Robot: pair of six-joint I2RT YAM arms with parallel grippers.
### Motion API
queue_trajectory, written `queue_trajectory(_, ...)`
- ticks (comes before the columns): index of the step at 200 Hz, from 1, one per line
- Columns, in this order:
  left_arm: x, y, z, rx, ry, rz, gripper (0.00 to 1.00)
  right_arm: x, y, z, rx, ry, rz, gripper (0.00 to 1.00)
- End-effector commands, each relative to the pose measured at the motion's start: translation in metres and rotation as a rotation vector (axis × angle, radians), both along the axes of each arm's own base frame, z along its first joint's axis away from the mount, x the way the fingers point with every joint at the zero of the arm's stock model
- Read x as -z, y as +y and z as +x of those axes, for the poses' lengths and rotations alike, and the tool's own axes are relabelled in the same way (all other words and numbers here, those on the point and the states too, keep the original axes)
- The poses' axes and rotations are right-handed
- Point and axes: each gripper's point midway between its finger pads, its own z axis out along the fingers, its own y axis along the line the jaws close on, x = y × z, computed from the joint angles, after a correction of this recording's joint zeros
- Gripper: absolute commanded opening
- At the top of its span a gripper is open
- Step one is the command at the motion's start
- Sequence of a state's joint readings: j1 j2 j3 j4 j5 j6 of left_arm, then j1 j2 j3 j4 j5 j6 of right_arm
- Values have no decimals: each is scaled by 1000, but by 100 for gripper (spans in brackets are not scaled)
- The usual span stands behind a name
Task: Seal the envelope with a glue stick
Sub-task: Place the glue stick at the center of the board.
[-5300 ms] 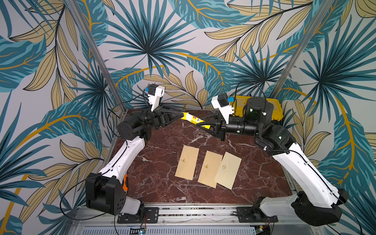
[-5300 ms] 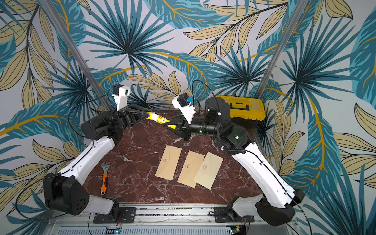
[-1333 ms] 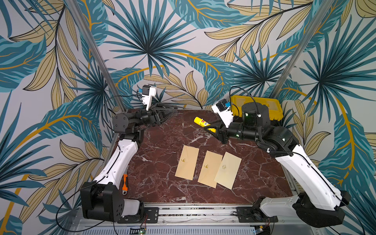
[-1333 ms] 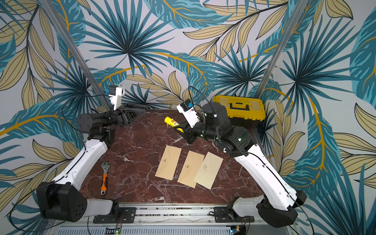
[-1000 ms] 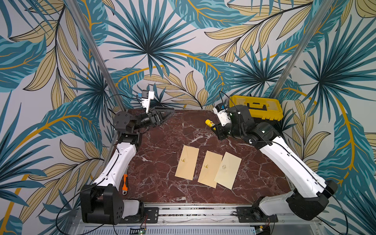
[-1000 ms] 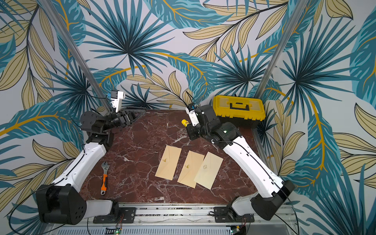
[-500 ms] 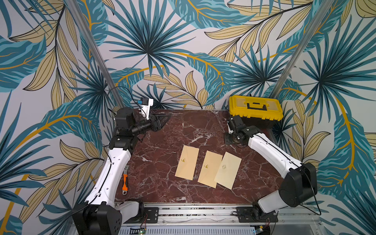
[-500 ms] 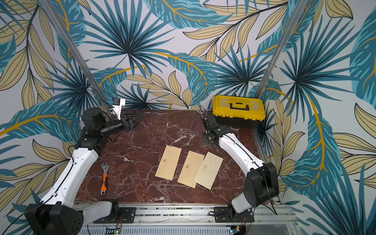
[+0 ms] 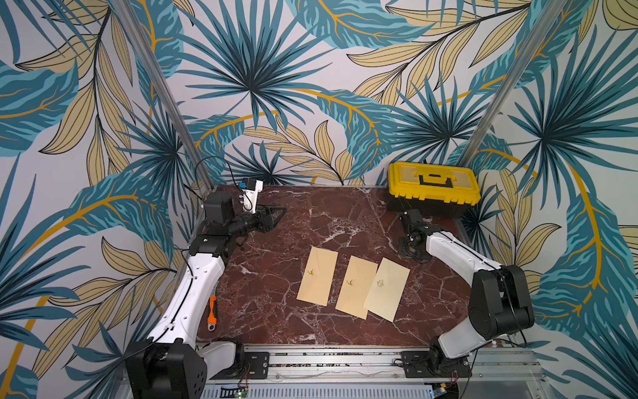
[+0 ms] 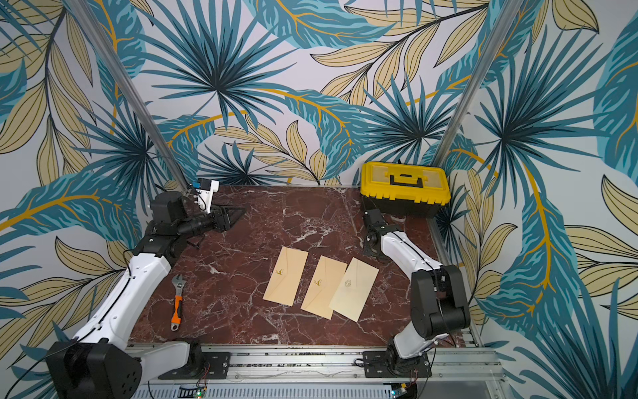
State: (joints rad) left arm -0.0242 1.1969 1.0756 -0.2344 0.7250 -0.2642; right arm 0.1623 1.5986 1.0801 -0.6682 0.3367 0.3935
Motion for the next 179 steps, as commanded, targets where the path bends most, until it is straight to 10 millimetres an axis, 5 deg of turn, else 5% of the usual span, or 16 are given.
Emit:
queue_trajectory(1, 4, 2, -1, 1, -3, 7, 52, 14, -14, -33, 99, 92, -41, 0)
queue_trajectory(68, 7, 4, 2, -3, 7, 1, 52, 49, -7, -87, 122, 266, 27, 0)
queue_trajectory(179, 13, 7, 5, -10, 30, -7, 52, 83, 6, -132, 227, 380, 190, 13)
